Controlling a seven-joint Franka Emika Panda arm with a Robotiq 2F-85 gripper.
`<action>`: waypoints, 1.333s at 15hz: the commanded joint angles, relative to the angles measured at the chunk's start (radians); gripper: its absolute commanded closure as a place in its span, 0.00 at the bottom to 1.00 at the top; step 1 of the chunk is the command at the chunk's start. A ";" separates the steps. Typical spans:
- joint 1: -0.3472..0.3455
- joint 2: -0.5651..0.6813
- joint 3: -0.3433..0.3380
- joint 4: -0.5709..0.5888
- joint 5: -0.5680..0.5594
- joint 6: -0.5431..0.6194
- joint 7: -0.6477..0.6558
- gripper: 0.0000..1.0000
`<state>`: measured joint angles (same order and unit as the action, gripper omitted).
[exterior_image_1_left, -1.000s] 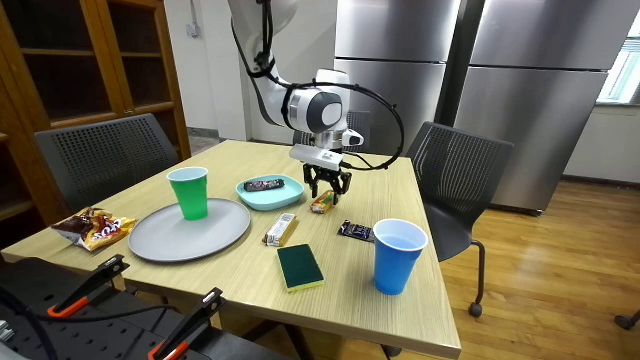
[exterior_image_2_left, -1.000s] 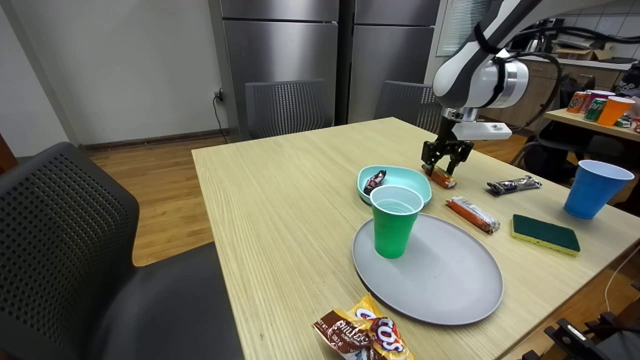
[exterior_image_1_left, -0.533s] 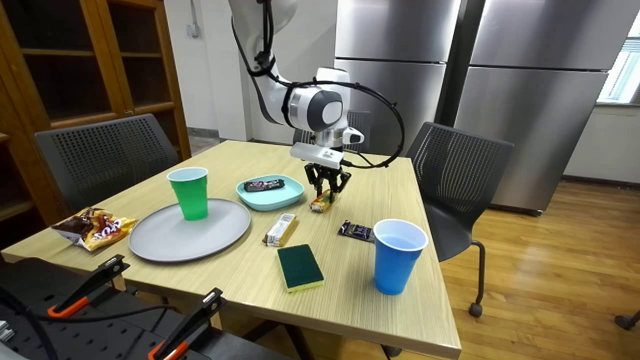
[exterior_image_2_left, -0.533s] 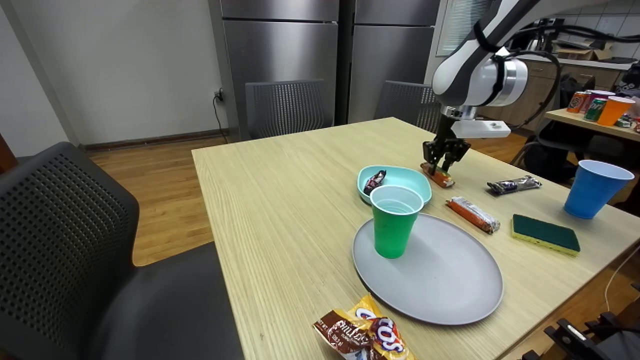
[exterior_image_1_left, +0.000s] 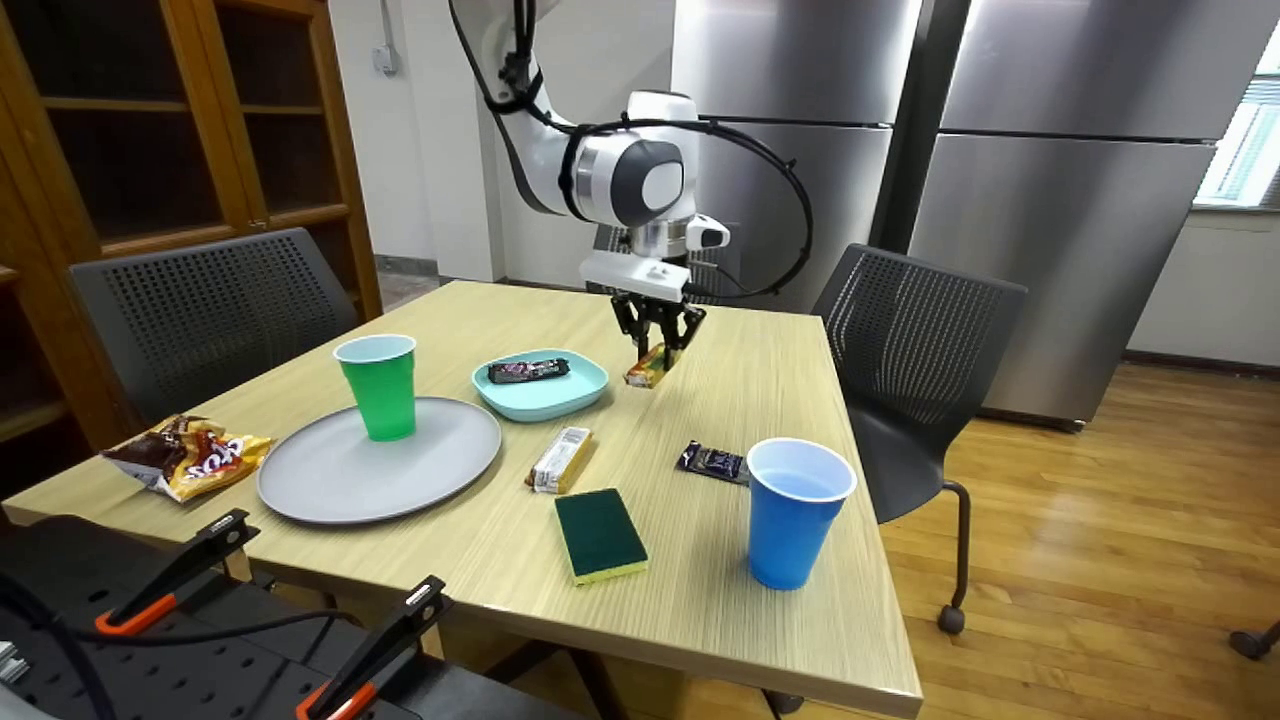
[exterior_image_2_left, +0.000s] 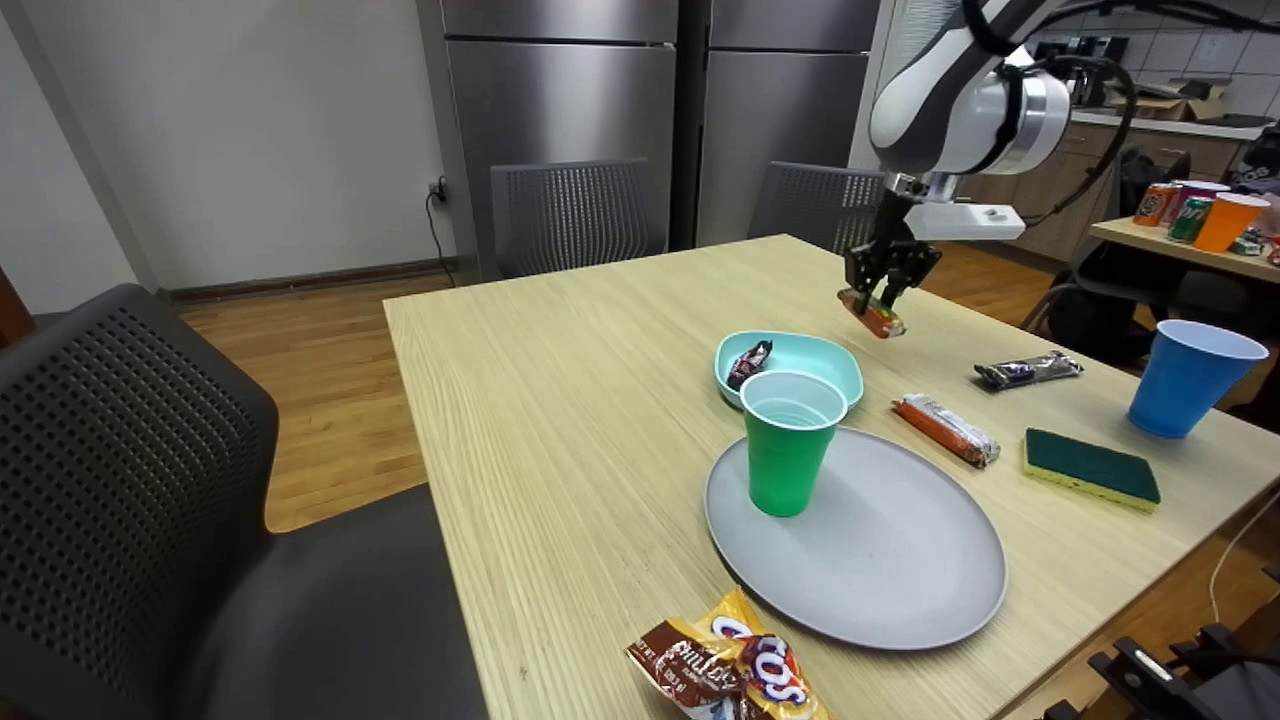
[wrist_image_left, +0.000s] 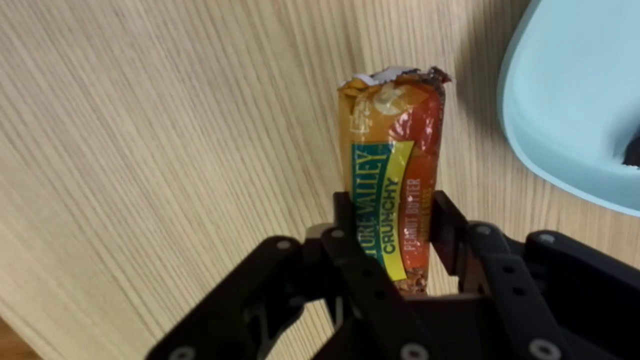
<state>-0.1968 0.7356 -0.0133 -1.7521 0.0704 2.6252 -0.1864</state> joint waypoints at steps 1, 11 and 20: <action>0.015 -0.110 0.016 -0.099 -0.006 0.012 0.003 0.84; 0.143 -0.160 0.046 -0.225 0.006 0.083 0.088 0.84; 0.236 -0.153 0.015 -0.298 0.018 0.161 0.316 0.84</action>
<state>0.0103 0.6174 0.0222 -2.0055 0.0765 2.7673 0.0648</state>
